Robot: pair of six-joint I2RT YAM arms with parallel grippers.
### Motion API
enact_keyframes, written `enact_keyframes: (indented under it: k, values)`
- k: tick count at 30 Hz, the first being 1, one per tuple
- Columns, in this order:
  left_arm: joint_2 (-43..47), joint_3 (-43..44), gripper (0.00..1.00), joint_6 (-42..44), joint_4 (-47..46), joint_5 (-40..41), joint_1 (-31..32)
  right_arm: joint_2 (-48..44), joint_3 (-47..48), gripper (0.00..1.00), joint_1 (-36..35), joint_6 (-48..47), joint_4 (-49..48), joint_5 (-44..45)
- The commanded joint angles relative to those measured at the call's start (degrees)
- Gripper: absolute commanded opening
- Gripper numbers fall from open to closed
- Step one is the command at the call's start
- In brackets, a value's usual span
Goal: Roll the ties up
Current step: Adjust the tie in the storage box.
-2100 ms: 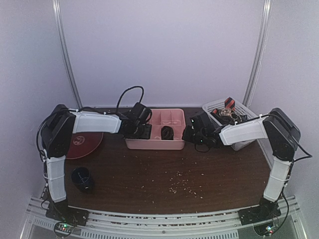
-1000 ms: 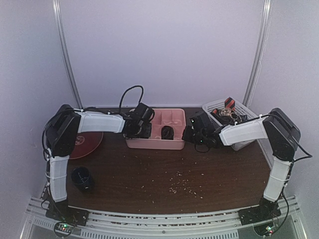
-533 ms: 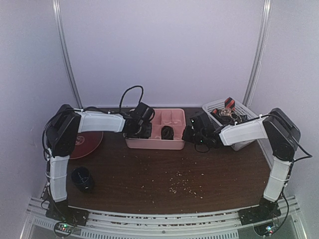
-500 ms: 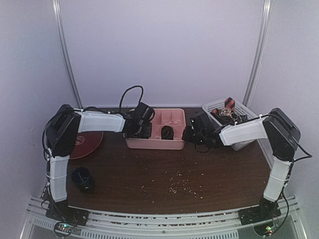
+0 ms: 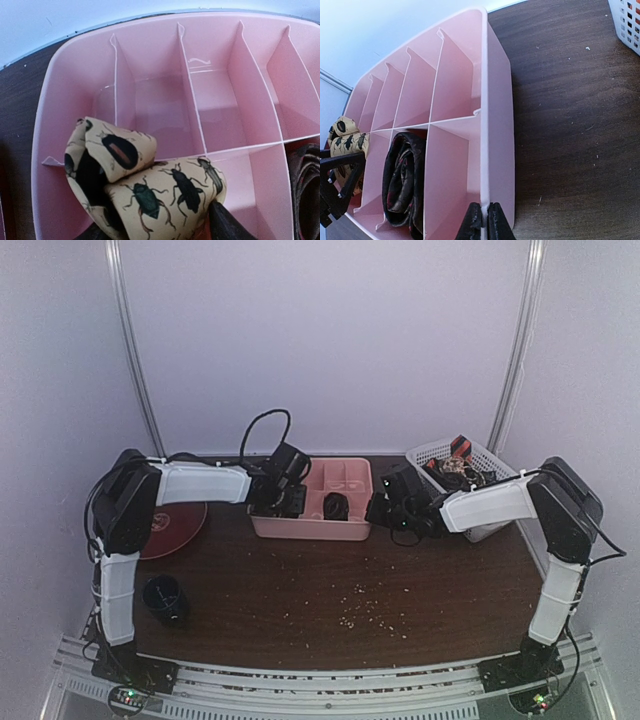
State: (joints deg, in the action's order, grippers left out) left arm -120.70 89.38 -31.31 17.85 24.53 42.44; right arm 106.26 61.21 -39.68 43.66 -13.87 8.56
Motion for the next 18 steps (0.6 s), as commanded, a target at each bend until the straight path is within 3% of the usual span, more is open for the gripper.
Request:
enact_keyframes:
  k: [1, 13, 18]
  values:
    - [-0.6, 1.9, 0.61, 1.6, -5.6, 0.4, -1.2, 0.4, -1.8, 0.0, -1.3, -3.0, 4.1, -3.7]
    - [-2.3, 1.9, 0.64, 3.1, -8.6, -1.8, -1.6, 0.9, -1.8, 0.0, -1.3, -3.3, 3.7, -4.1]
    - [-4.3, 4.7, 0.46, -2.3, -1.2, 0.1, -1.9, 1.0, -1.9, 0.0, -1.3, -3.4, 3.7, -3.7]
